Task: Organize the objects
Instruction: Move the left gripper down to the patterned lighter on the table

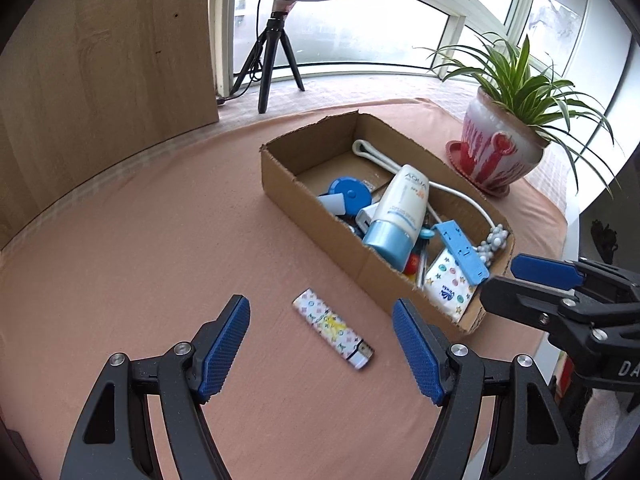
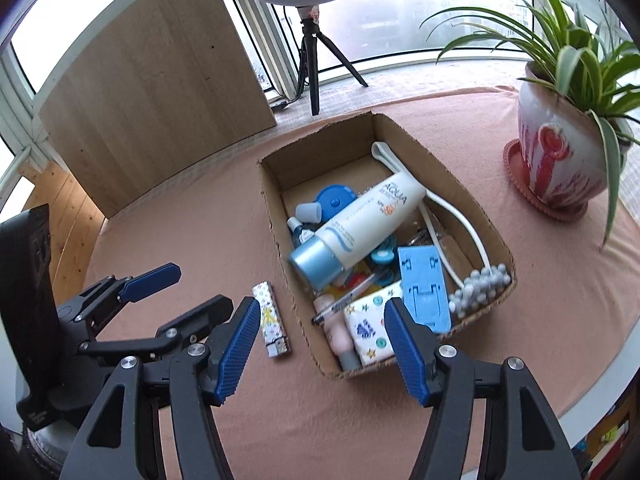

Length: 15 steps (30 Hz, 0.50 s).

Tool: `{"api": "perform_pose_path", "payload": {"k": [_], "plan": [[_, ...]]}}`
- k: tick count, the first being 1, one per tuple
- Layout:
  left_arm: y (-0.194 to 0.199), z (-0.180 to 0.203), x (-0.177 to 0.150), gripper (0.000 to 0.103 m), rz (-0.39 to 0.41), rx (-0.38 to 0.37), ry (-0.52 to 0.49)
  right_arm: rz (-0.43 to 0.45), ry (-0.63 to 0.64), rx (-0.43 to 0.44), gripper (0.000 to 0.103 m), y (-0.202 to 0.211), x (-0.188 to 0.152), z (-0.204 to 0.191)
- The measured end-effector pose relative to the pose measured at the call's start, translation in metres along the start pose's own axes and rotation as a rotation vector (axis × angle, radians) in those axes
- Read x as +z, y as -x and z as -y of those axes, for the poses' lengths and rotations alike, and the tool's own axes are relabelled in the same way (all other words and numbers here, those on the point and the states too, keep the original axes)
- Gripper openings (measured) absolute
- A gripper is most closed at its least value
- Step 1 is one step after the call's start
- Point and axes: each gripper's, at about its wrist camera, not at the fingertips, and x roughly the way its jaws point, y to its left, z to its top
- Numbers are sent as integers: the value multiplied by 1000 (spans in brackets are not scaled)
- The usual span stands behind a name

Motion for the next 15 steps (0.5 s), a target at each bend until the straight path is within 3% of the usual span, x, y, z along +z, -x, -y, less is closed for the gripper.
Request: {"api": "perform_pose_path", "payload": {"k": [5,15], "plan": [[-1,-1,-7,77,-14,4,2,-1,-5,-5,61,6,-18,-5],[-40,-4,-22,77,-126,23,59,-15,-38,-15,61,10,-42,0]]}}
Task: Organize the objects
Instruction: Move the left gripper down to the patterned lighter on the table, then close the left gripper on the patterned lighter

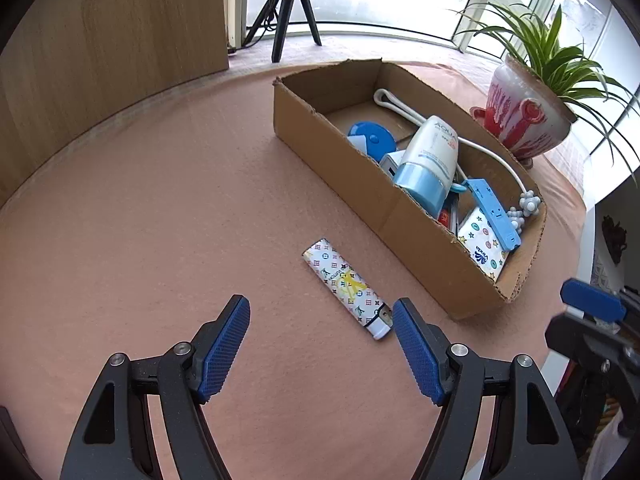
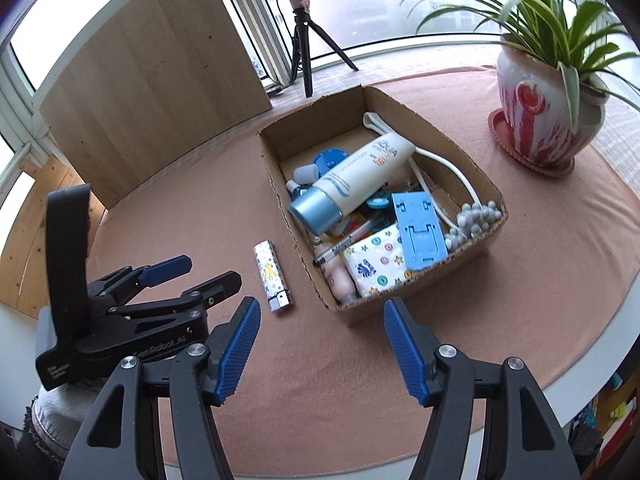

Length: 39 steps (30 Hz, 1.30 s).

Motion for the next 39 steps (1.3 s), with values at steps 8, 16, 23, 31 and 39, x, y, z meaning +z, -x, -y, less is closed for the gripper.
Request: {"api": "perform_pose_path", "payload": {"k": [8,16,23,31,39], "plan": [[-33,7,12,64,-65,9,53,-17,-39,-9,61,-1,-13,13],[-56,19,17,46,-103,33,30,-15,-76,-19,61,3,-18,25],[-55,14,17,37,-103,20,42,-27,-73,-17,61,0,-21,25],[-48,-1,12,23,-94,-5,53,-37,-77,-18,61,-3,-24,25],[-39,-19,20,23,-70,-40,112,-38,-66,-16,61,-3,-25,21]]}}
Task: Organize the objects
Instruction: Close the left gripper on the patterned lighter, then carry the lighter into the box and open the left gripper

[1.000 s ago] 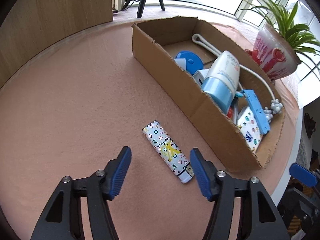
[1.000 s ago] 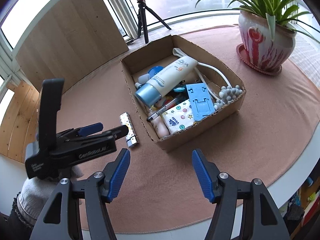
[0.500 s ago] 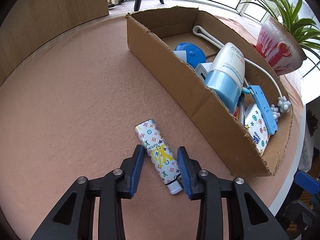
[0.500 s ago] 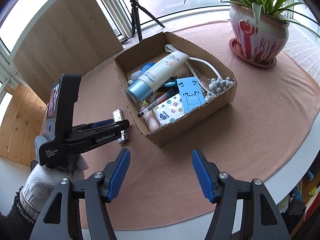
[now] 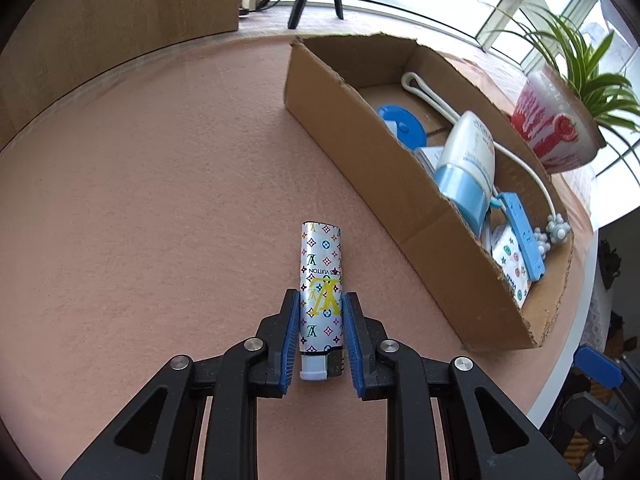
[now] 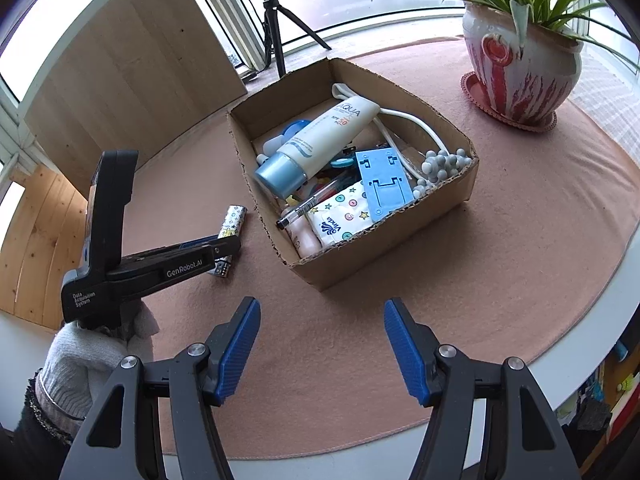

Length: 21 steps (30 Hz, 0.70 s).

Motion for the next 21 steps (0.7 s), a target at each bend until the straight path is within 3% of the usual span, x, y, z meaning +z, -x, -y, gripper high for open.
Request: {"api": "perform_pose_path", "payload": {"k": [5,11,21], "plan": [[24,-5,17,23,60,-5,15,21,38,-11,61,5,-1,-8],[40,17,52,23,117,7,-34,29,69,-13,61,7,1,-15],[23,68,107,23,149,21,-119,30,132,-37,61,5,4,-26]]}}
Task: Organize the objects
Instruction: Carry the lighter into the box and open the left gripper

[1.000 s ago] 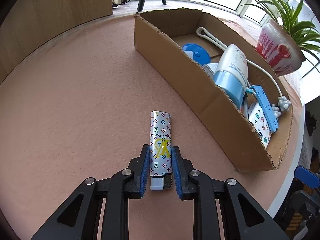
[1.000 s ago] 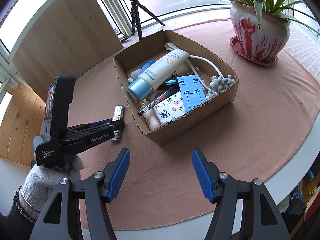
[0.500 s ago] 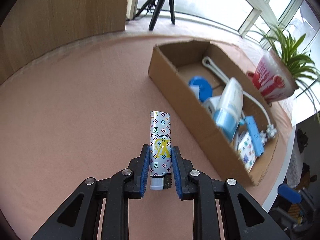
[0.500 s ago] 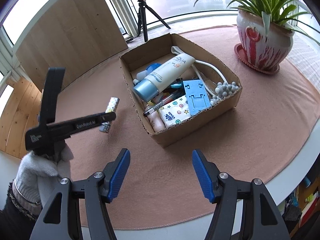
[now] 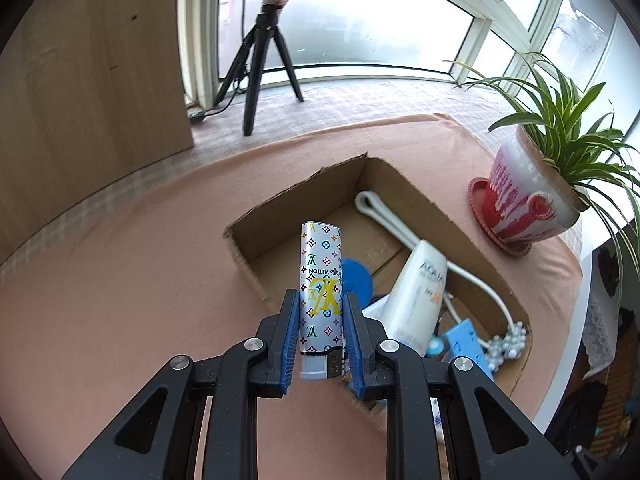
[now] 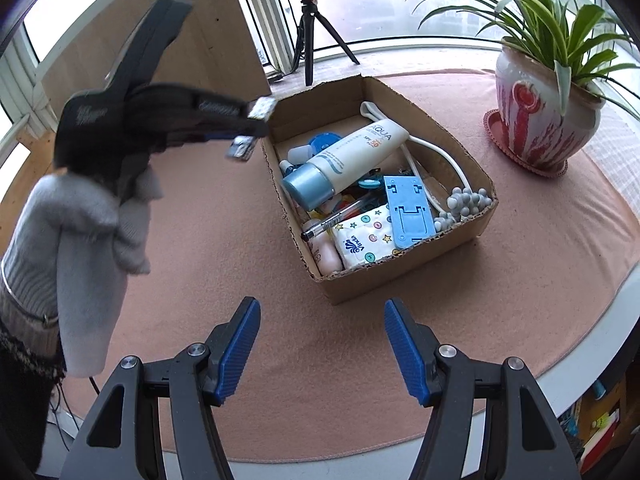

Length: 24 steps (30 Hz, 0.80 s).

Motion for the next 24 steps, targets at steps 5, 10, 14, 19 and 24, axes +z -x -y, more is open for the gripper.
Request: {"api": "perform_pose_path", "payload": {"k": [5,10,14,19,24], "plan": [[-10,17,16,23,6,7,-32,3,2,1,61,1,2,-1],[-19,24,28,23,5,4,-36,-1,5,2,61,-1,5,-2],[-23,26,31,23,7,5,-40,-10,-2,3,61,-4,6,0],[-24,26,33,24,22,-9,-34,-16,-7,-2,61,-7,8,4],[-14,21,32,61,49,2,-24,-20,-4,1,61,-9,11,2]]}}
